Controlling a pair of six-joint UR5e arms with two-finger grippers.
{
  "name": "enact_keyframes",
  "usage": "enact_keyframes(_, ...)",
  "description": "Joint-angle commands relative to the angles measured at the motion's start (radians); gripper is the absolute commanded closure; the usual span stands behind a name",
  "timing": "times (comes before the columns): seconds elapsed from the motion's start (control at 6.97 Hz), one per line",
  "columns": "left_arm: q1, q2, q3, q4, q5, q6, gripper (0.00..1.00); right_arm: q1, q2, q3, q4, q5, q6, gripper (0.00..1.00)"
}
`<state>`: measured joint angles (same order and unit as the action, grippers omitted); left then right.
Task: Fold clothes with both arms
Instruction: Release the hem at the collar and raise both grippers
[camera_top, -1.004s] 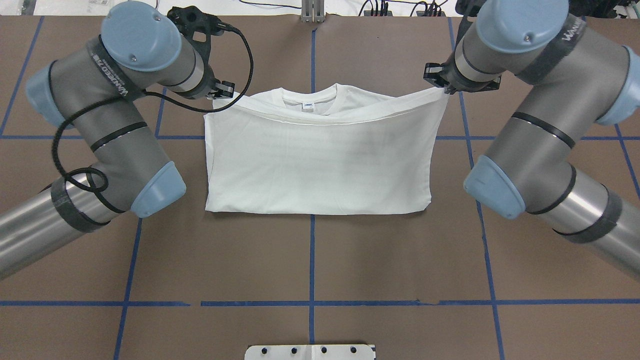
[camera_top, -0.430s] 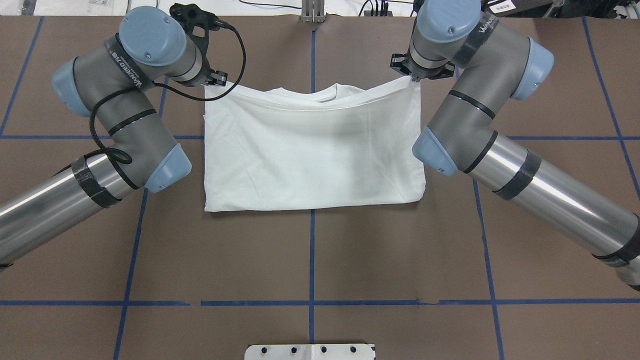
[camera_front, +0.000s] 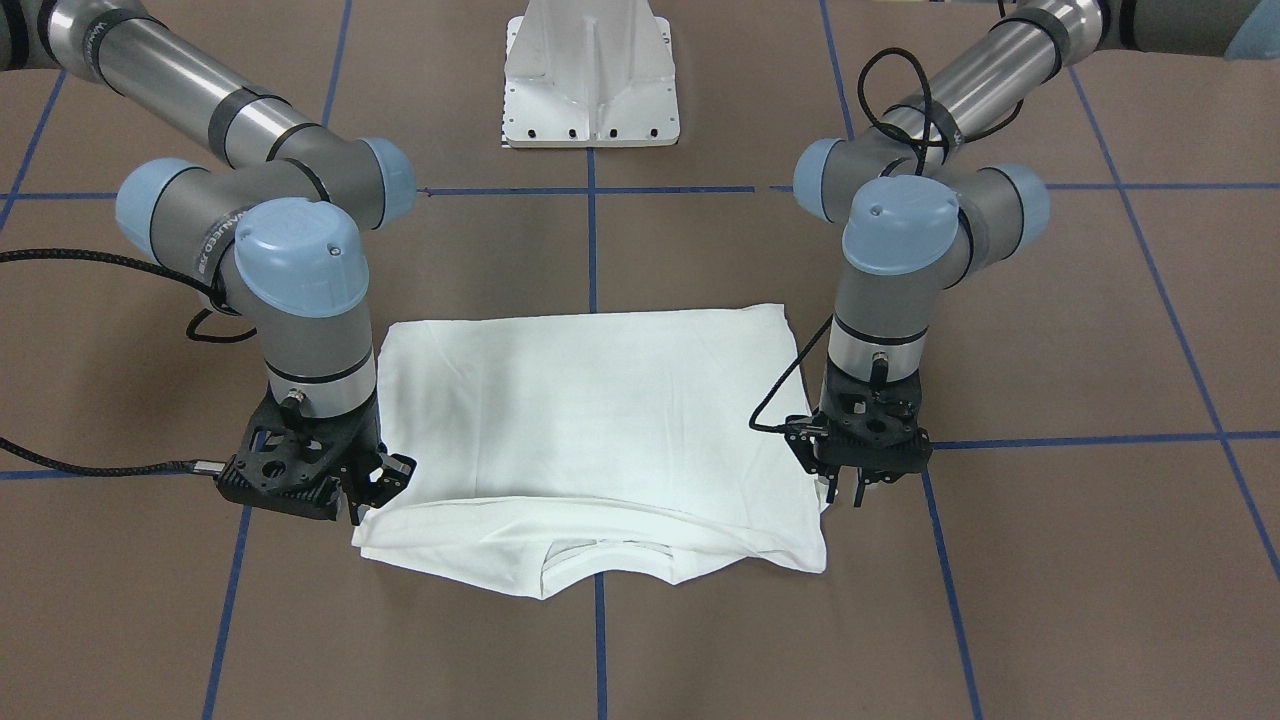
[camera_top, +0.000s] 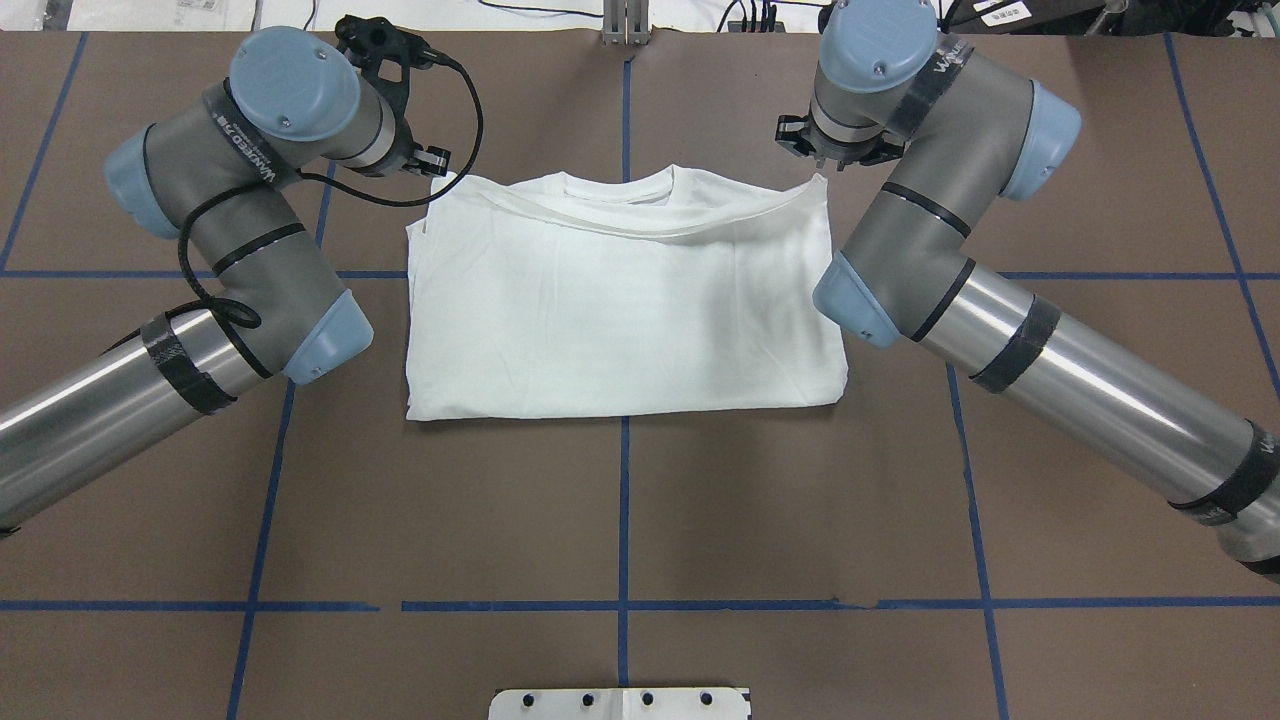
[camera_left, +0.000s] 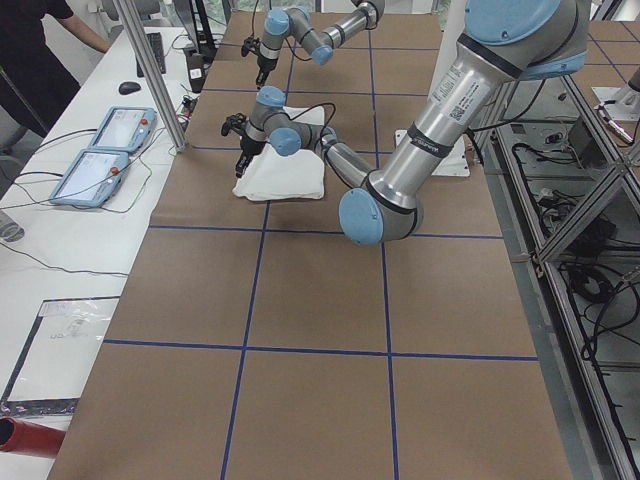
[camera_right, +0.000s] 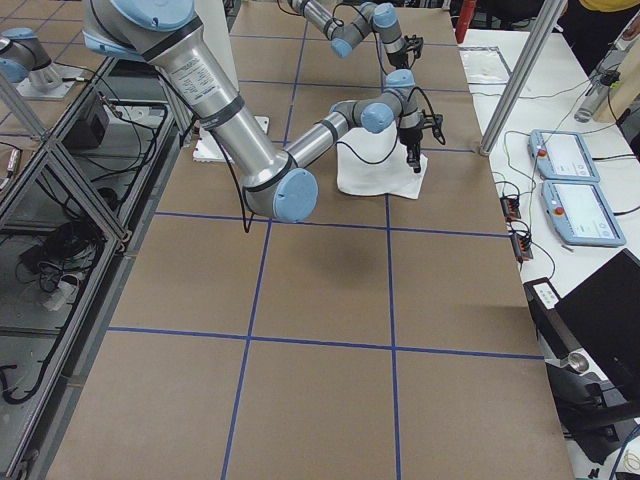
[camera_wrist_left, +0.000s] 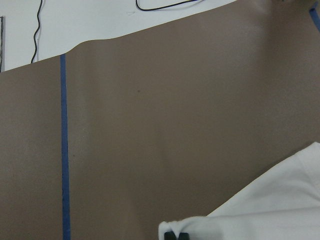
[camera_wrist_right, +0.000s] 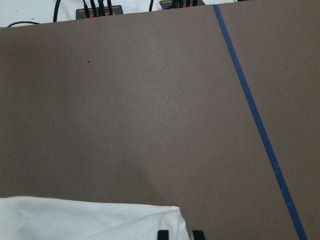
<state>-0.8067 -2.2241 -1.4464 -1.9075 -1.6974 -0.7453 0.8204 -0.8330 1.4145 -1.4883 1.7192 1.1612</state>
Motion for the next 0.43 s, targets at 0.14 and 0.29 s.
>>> enact_keyframes(0.14,0.035,0.221,-0.278,-0.031,-0.118,-0.014,0.0,0.002,0.0,0.018,0.0,0.017,-0.008,0.0)
enact_keyframes(0.29,0.135,0.292,-0.352,-0.031,-0.11,-0.125,0.0,0.002,-0.014,0.041,0.002,0.019,-0.026,0.0)
